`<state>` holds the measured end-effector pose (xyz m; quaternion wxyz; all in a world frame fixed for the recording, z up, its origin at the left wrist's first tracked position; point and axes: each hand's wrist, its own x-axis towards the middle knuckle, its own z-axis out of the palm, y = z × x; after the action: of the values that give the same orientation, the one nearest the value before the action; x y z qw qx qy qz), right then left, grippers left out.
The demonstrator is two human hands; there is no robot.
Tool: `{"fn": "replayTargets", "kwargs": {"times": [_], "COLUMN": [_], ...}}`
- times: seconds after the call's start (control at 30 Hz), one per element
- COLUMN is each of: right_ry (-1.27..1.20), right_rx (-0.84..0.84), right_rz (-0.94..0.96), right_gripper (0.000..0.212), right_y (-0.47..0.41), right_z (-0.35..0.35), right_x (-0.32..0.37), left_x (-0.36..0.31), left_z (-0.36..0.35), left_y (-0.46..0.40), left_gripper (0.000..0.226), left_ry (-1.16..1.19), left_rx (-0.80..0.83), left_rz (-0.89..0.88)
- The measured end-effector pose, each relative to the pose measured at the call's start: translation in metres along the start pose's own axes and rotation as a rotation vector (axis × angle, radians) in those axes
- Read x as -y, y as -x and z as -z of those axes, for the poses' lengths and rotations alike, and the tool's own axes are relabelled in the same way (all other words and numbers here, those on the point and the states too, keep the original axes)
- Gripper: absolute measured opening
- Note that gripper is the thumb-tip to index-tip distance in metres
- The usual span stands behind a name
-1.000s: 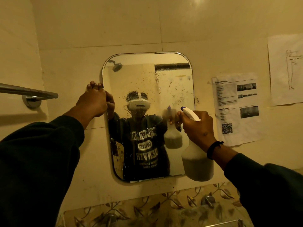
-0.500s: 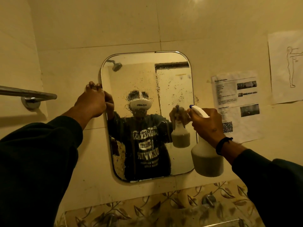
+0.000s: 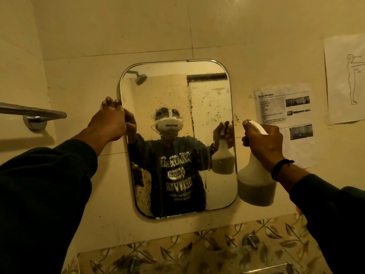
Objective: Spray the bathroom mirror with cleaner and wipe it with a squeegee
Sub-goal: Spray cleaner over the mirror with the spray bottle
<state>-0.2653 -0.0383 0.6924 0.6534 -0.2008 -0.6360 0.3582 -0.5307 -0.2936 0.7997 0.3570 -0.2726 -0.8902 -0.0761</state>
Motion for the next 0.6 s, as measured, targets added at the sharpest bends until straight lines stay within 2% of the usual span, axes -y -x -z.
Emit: {"fn": "replayTargets", "kwargs": {"times": [0.17, 0.43, 0.6], "right_ry": [-0.024, -0.064, -0.052], "right_rx": [0.057, 0.124, 0.072], "right_rz": [-0.074, -0.094, -0.088], "right_gripper": [0.029, 0.026, 0.026], "right_y": [-0.007, -0.015, -0.018], "right_z": [0.002, 0.004, 0.000], "right_x": [-0.002, -0.002, -0.002], "left_x": [-0.003, -0.002, -0.001], "left_z": [0.001, 0.000, 0.000], "left_y": [0.003, 0.001, 0.000], "left_gripper": [0.060, 0.066, 0.065], "left_ry": [-0.022, -0.014, -0.028], "left_rx": [-0.013, -0.003, 0.002], "left_rz": [-0.001, 0.003, 0.003]}}
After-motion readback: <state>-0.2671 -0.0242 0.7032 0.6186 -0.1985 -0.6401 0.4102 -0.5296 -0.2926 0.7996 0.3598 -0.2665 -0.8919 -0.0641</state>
